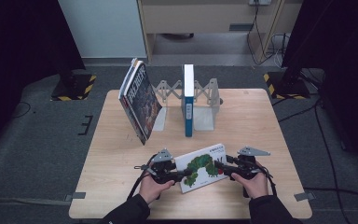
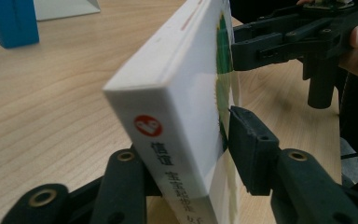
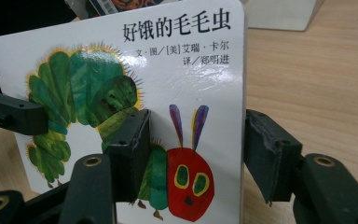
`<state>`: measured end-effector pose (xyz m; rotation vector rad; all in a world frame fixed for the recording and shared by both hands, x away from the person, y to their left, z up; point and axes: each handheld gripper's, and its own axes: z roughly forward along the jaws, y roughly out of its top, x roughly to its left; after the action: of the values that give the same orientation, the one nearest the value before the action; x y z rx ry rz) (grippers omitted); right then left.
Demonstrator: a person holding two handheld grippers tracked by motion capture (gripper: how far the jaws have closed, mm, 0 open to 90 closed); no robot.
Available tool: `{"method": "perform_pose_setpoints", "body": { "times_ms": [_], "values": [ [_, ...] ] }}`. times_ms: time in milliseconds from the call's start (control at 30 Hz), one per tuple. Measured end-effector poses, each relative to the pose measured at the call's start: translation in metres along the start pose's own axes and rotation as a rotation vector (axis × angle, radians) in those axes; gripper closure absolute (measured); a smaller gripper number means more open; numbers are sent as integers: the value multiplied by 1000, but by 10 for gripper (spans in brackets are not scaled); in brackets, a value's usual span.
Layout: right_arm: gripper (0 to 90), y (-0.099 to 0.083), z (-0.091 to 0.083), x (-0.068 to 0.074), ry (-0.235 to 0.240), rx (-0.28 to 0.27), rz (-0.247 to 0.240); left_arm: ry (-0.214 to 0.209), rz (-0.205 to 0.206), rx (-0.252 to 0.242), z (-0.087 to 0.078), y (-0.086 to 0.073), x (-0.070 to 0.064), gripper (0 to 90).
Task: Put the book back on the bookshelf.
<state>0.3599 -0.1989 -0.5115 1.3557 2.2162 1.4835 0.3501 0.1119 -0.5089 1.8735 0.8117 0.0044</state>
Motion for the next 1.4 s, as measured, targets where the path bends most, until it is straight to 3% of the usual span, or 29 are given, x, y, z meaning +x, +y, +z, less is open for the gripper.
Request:
{"method": "perform_pose_setpoints", "body": {
  "times_ms": [300,467,633,833,1000,1100,1400],
  "values": [
    [413,-4,3,0,-5,34,1,-5,33,-23,3,-9,0,574],
    [413,-3,2,1,-4,38,-19,-46,-8,3,5,-8,-2,628],
    [407,1,1,1,-9,-6,-36,-7,52,-1,3,1,-3,672],
    [398,-1,1,0,-3,-5,-20,-1,68,-20,4,-4,-3,664],
    [409,-4,2,0,-17,24,-32,3,85,72,14,-15,-5,638],
    [408,-3,2,0,-11,27,-40,-17,60,82,16,-16,-7,668],
    [404,-3,2,-1,3,29,-45,-32,36,104,13,-11,-8,706]
  ]
}}
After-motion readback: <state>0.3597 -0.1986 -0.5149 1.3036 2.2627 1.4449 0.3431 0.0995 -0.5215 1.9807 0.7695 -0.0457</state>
